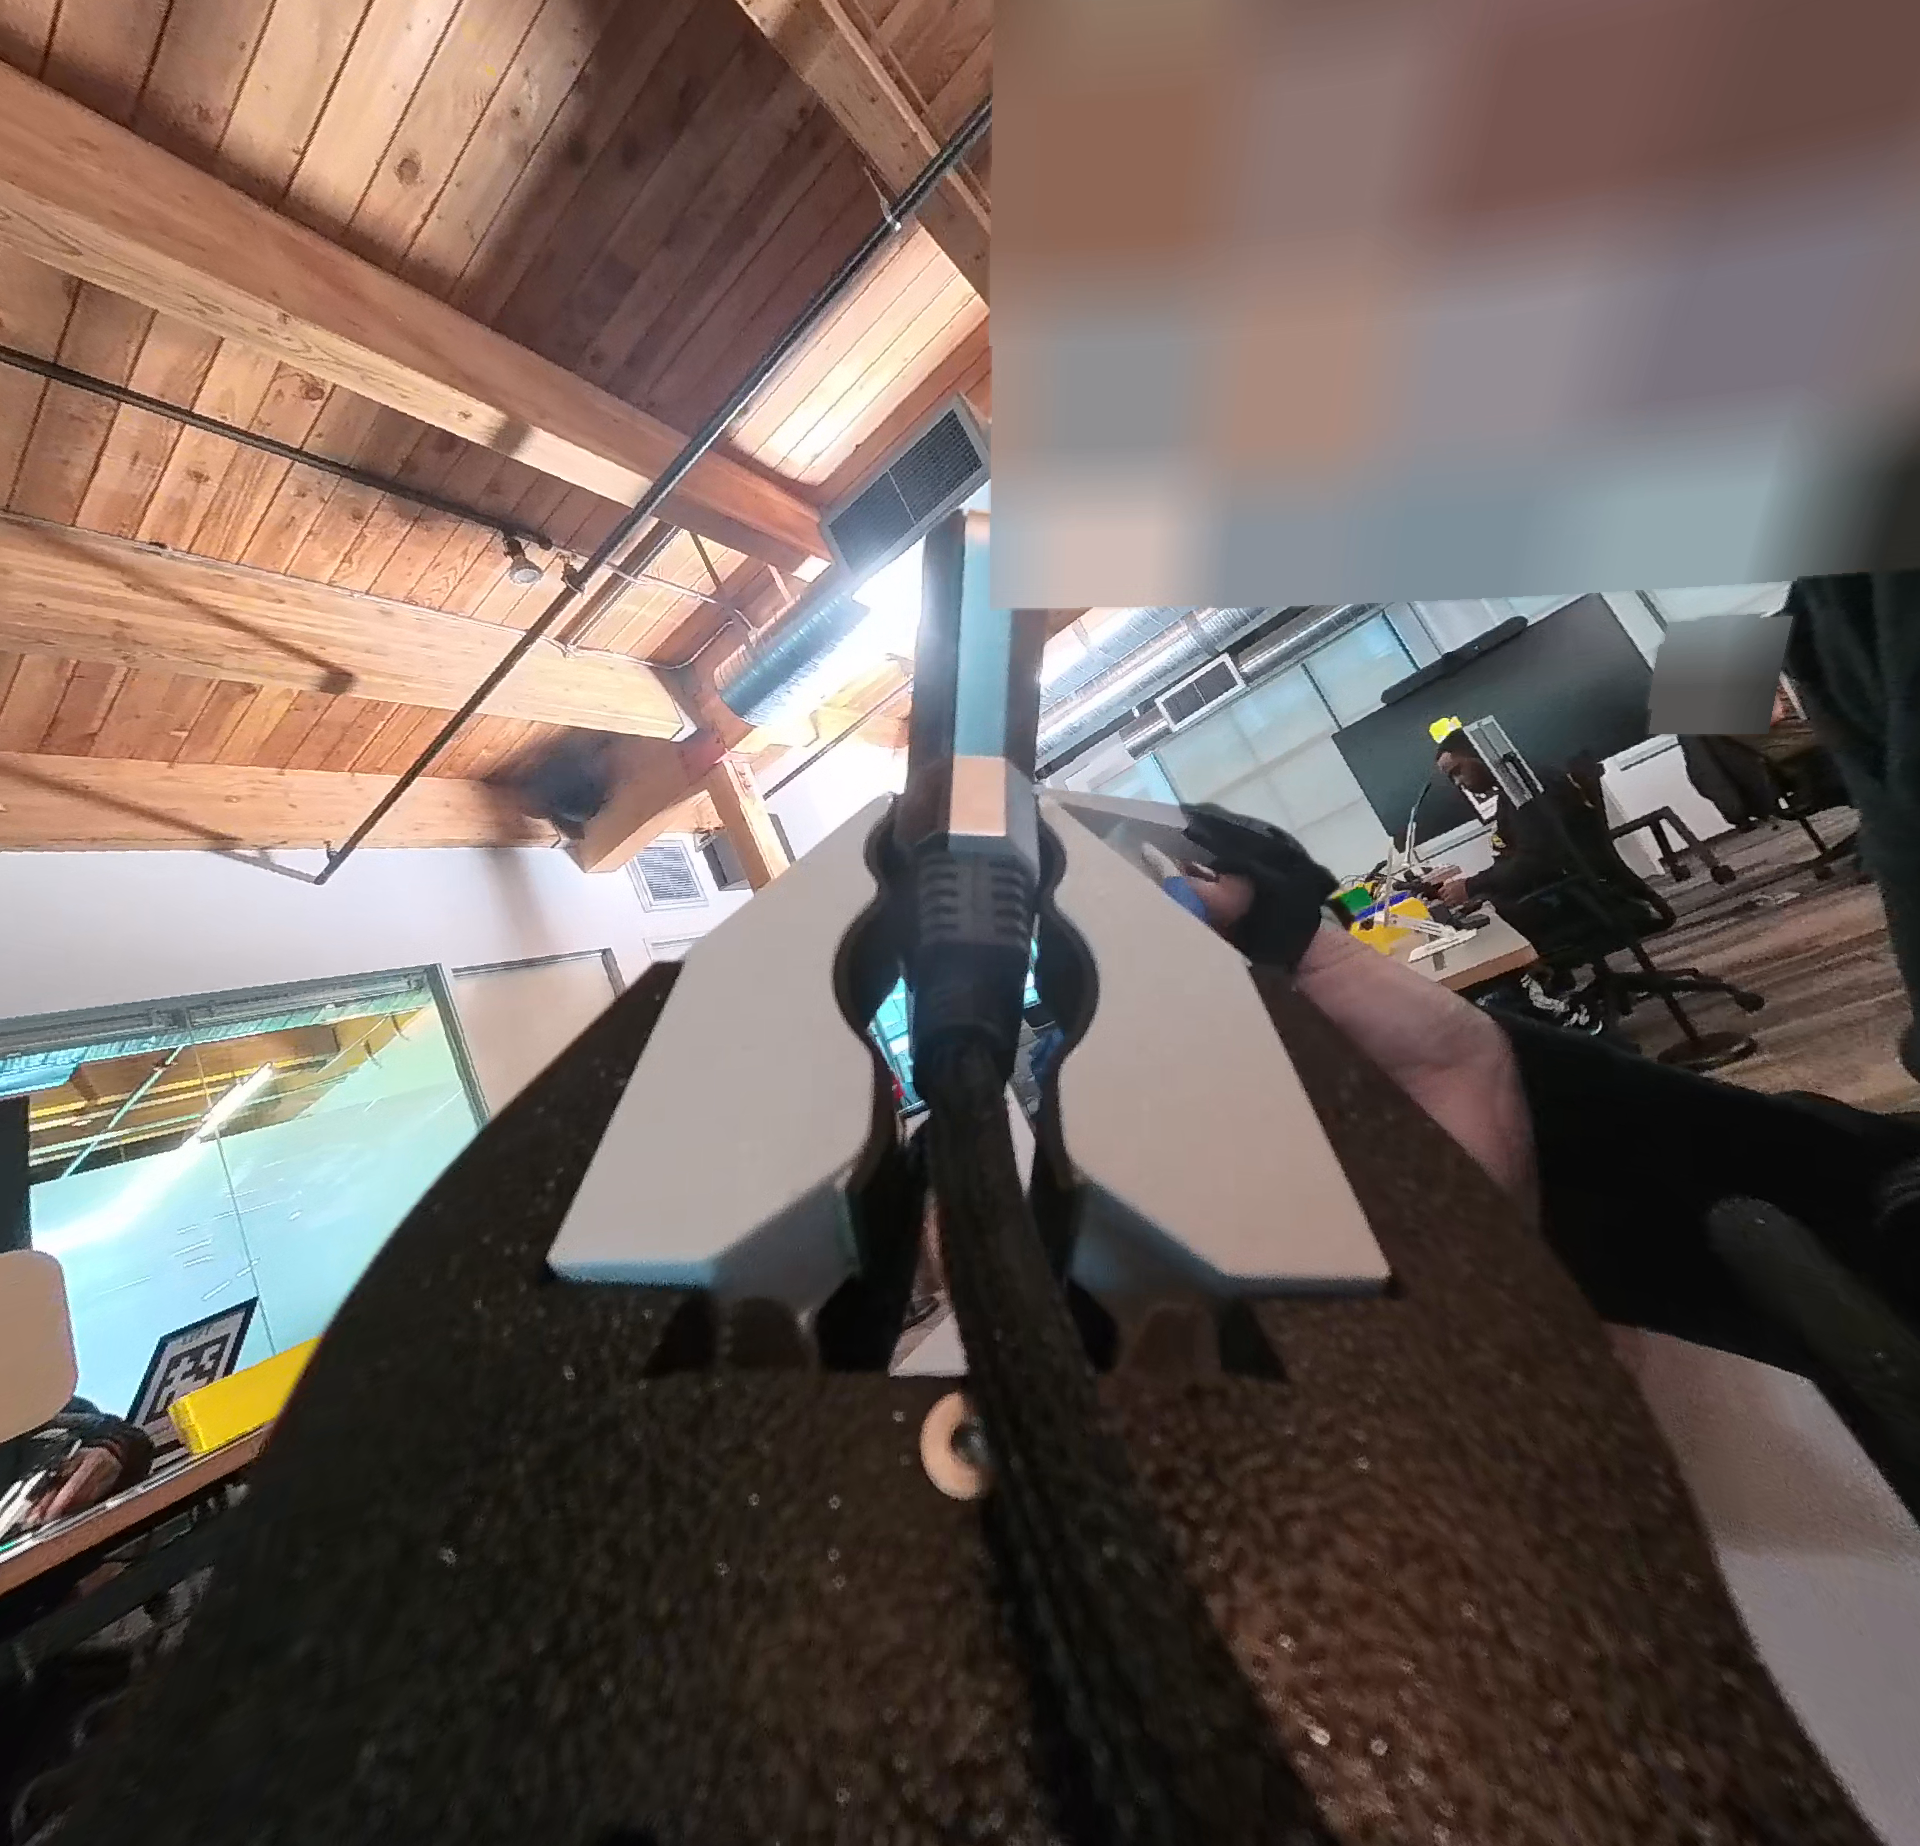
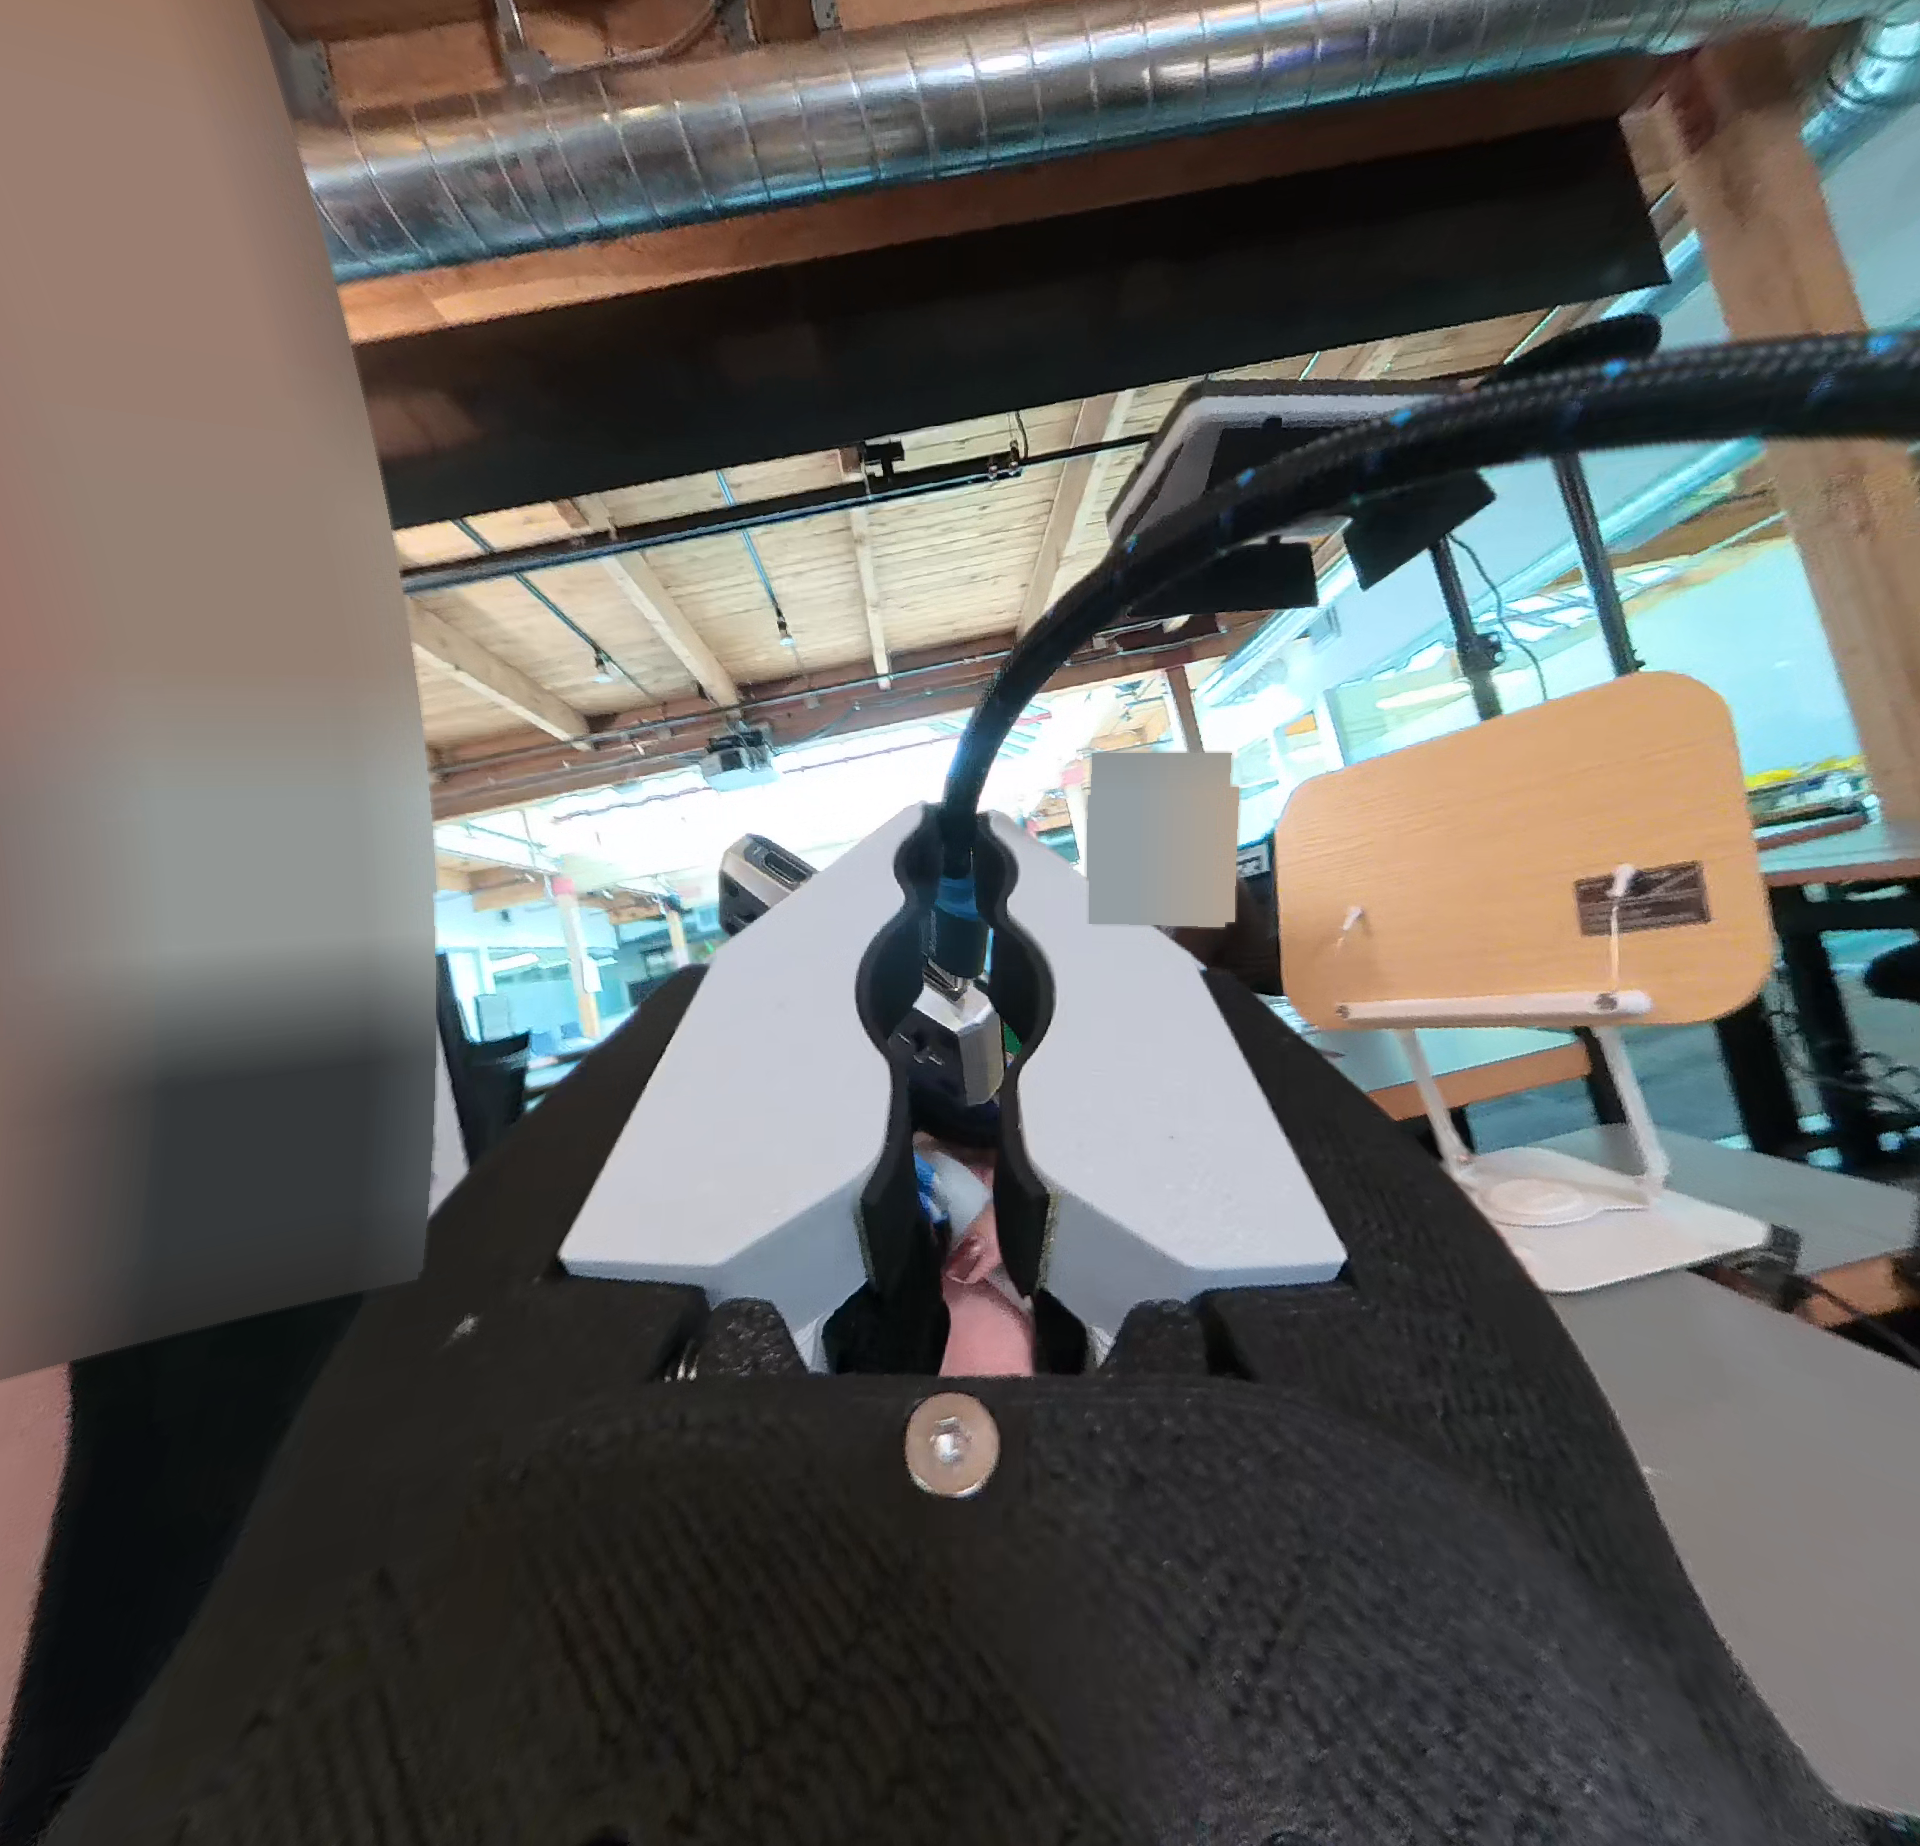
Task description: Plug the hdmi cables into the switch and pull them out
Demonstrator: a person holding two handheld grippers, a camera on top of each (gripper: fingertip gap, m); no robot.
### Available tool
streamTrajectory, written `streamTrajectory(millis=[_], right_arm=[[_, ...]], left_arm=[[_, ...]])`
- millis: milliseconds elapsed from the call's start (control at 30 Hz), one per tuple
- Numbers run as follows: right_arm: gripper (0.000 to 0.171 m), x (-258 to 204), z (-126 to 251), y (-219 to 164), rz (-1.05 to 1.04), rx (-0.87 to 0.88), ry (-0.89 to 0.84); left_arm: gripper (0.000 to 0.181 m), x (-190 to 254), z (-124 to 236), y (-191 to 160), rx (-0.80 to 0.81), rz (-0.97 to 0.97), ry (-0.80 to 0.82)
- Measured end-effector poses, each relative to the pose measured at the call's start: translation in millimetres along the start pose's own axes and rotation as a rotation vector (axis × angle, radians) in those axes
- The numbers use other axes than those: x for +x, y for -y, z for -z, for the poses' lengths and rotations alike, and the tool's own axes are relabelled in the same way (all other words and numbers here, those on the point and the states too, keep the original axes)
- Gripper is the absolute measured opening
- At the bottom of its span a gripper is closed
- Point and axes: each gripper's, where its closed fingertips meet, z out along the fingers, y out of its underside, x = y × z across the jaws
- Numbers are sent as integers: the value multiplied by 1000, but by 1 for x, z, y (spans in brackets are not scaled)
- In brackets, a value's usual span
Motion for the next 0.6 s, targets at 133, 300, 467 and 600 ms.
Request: streamTrajectory(millis=[133, 300, 467, 600], right_arm=[[3, -5, -5, -1, 43, -20, 3], [4, -8, -9, -2, 40, -26, 14], [4, -7, -9, -3, 22, -25, 19], [4, -7, -9, -3, 5, -21, 22]], left_arm=[[19, 0, -1, 1, 23, 47, -4], [19, 0, -1, 0, 32, 69, -5], [19, -1, 0, 3, 45, 82, -3], [19, -1, 0, 3, 48, 87, -4]])
